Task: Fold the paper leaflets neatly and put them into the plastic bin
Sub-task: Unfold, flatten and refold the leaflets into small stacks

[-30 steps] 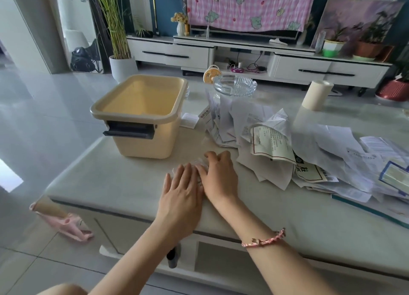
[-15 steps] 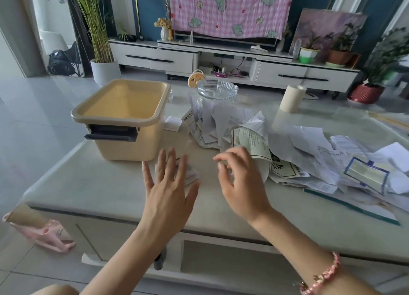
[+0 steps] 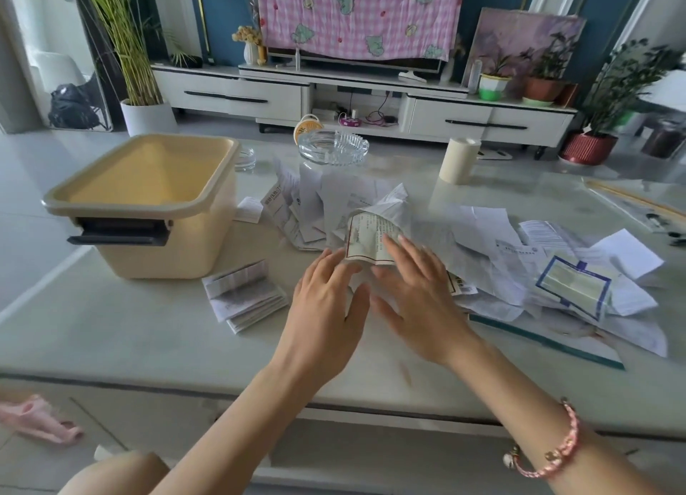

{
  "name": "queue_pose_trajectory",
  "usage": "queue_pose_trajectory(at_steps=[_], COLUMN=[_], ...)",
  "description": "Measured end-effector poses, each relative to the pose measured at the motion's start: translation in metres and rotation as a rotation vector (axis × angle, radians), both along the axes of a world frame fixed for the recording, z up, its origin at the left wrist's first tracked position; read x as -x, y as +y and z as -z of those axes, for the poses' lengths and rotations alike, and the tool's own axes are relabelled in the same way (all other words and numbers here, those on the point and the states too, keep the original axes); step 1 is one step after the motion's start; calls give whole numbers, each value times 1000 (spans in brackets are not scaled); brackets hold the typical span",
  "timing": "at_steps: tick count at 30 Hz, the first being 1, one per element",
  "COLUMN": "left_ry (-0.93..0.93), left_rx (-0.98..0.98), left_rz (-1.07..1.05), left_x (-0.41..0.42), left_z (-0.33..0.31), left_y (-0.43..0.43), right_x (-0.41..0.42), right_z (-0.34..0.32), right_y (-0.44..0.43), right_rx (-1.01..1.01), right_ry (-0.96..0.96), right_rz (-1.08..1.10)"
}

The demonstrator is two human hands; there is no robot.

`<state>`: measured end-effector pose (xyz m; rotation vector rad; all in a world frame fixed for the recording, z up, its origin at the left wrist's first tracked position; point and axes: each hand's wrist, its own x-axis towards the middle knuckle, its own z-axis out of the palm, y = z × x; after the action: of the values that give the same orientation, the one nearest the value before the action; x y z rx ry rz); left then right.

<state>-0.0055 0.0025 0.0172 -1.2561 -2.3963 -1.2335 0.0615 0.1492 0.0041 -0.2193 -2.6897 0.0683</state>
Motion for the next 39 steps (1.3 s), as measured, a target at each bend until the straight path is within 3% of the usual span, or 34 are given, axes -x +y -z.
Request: queue_pose_trajectory(at_steps=[2, 4, 11, 15, 20, 24, 30, 31, 33, 35, 36, 39], left_ry=[-24, -51, -158, -528, -981, -1089, -1000, -998, -978, -968, -971, -971], left_rx=[-12, -35, -155, -330, -354, -336, -286, -298, -299, -286, -277, -223], left_rz=[-15, -30, -10, 98, 290, 447, 412, 403, 400, 416, 438, 542], left_x=[0, 3, -1, -10, -17, -17, -29, -29, -31, -31, -32, -35], left_z=[-2, -4, -8, -13, -19, -19, -18, -17, -19, -21, -22, -24], left_y=[3, 4, 5, 10, 16, 15, 16, 16, 17, 17, 16, 14], right_x=[1, -5, -54, -72, -80, -84, -95, -98, -103, -106, -107, -109], right_z=[-2, -9, -56, -68, -52, -45, -41, -40, -42, -46, -48, -52], right_y=[4, 6, 4, 13, 22, 19, 12, 13, 13, 13, 11, -1], right_rx=[11, 60, 737, 916, 1216, 1157, 1129, 991, 470, 78, 58, 262], right_ry=[-9, 108, 694, 949, 831, 789, 567, 552, 526, 467, 399, 137], right_rz=[26, 8, 0, 162, 249, 282, 91, 119, 220, 156, 73, -52])
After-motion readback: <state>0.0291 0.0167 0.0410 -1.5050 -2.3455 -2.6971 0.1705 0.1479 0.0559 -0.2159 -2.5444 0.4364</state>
